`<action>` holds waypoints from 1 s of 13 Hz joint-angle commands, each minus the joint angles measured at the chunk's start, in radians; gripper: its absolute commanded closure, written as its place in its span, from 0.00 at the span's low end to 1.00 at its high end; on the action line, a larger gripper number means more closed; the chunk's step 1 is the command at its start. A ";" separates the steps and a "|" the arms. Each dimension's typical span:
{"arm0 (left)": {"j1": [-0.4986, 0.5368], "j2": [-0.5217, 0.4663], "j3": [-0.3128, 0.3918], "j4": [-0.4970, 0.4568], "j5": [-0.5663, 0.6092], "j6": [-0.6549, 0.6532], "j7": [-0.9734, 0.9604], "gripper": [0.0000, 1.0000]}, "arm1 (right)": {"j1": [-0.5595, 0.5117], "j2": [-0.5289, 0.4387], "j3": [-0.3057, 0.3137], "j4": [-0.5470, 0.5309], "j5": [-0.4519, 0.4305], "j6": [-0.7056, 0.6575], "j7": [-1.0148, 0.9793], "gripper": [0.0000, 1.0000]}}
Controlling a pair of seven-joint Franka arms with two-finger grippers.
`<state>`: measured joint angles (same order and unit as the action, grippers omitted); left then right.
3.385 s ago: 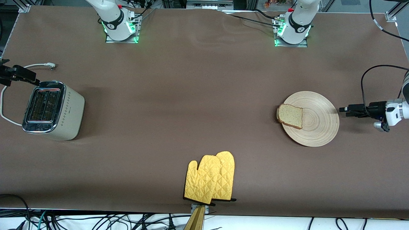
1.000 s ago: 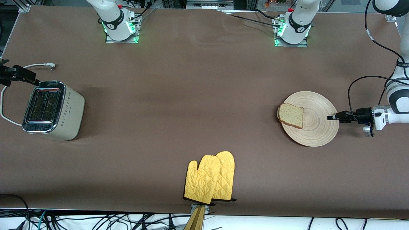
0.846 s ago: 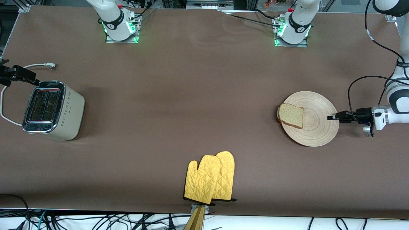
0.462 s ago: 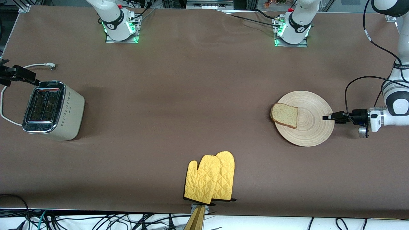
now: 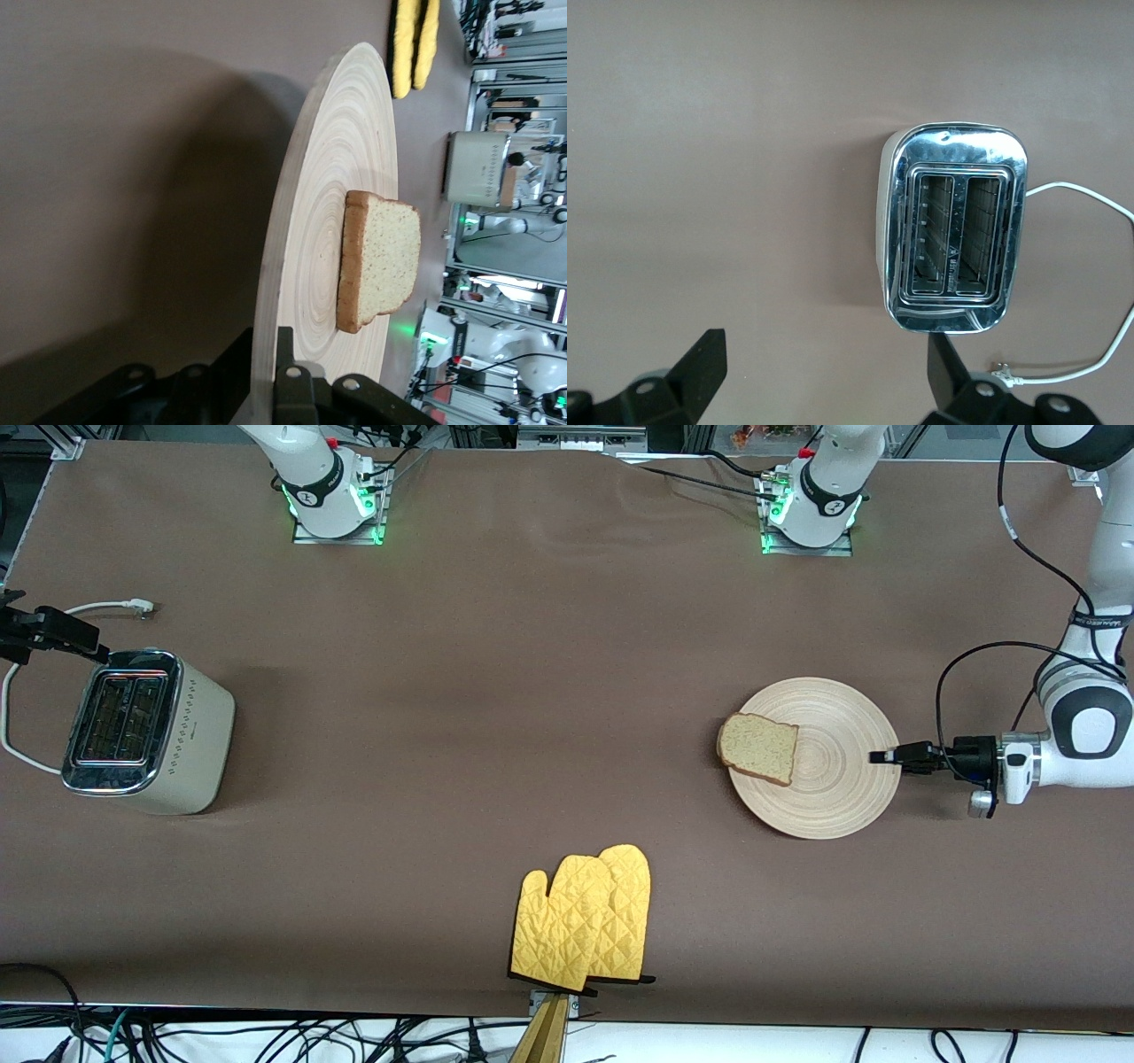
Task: Move plate and put bread in toaster
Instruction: 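Push the wooden plate with the left gripper toward the toaster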
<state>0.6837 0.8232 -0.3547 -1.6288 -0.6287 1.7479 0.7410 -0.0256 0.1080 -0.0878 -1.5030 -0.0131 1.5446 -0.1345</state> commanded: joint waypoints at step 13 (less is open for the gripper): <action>-0.729 -0.105 0.218 -0.109 -0.587 0.232 -0.088 1.00 | -0.011 0.009 0.005 0.023 0.001 -0.006 -0.014 0.00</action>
<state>0.0501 0.7719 -0.1830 -1.6794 -1.1346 1.9450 0.6445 -0.0265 0.1096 -0.0880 -1.5024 -0.0131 1.5446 -0.1345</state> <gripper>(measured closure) 0.868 0.000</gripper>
